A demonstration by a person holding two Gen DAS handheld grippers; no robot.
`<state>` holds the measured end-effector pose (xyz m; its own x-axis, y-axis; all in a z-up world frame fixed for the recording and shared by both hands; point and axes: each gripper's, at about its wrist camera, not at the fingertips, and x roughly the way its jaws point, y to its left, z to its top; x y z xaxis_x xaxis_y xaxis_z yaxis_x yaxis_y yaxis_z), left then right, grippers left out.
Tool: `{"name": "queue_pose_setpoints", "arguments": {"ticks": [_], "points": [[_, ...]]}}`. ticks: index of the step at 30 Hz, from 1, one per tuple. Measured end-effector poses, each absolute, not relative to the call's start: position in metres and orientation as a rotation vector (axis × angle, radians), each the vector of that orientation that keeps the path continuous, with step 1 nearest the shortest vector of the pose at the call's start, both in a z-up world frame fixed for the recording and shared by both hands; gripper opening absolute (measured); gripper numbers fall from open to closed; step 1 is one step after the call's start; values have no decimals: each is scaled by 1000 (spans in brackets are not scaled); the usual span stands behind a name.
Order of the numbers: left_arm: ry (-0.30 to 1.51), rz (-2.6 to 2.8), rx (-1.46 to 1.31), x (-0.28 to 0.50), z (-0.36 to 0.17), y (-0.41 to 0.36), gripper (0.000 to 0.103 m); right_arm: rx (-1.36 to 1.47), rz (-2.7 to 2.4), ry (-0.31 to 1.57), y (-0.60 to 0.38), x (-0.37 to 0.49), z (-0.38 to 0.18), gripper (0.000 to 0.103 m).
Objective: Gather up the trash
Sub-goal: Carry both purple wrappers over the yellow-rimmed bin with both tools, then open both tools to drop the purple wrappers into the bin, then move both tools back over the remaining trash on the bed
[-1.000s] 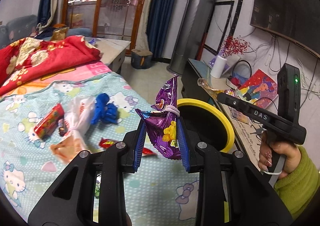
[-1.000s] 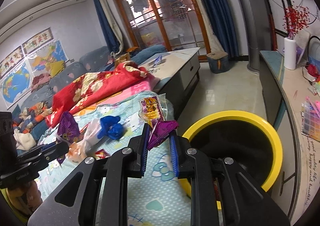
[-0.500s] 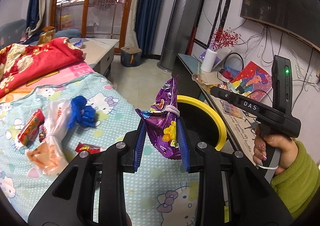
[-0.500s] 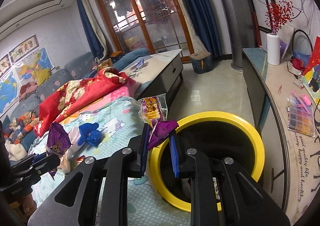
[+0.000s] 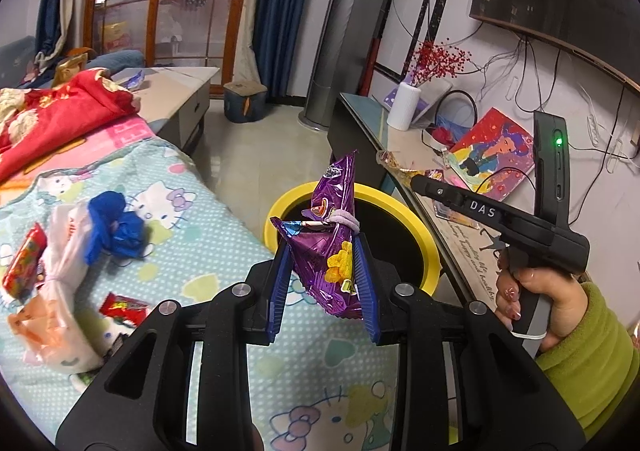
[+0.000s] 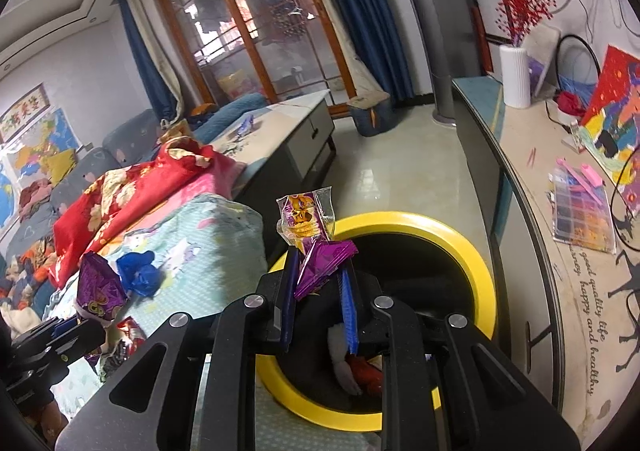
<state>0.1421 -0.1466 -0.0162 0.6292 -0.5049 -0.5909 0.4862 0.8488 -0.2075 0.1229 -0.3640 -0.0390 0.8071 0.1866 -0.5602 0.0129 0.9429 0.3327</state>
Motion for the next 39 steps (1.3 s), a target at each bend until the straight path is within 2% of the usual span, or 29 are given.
{"name": "queue_pose_setpoints", "arguments": {"ticks": [18, 21, 23, 24, 25, 26, 27, 30, 33, 34, 37, 39], "points": [[789, -600, 8, 173, -49, -191, 25, 383, 48, 745, -391, 137, -82, 19], [798, -605, 19, 178, -56, -199, 25, 399, 61, 773, -394, 141, -89, 23], [795, -617, 20, 180, -58, -203, 29, 406, 37, 777, -396, 140, -92, 34], [780, -606, 27, 180, -58, -204, 35, 407, 31, 776, -396, 140, -92, 38], [775, -602, 26, 180, -58, -204, 44, 408, 18, 775, -397, 139, -91, 48], [772, -602, 21, 180, -58, -203, 49, 410, 7, 769, -398, 138, -90, 49], [771, -605, 12, 180, -58, -202, 58, 411, -2, 760, -400, 137, -89, 49], [760, -600, -8, 178, -55, -197, 74, 402, -40, 728, -403, 134, -82, 52], [752, -587, -28, 176, -53, -191, 81, 388, -63, 695, -406, 130, -76, 53], [746, -583, -29, 175, -51, -191, 86, 380, -77, 682, -406, 129, -73, 57], [725, -577, -30, 171, -46, -187, 92, 366, -90, 652, -405, 127, -67, 63], [707, -566, -32, 169, -42, -184, 92, 360, -86, 639, -403, 126, -64, 68]]}}
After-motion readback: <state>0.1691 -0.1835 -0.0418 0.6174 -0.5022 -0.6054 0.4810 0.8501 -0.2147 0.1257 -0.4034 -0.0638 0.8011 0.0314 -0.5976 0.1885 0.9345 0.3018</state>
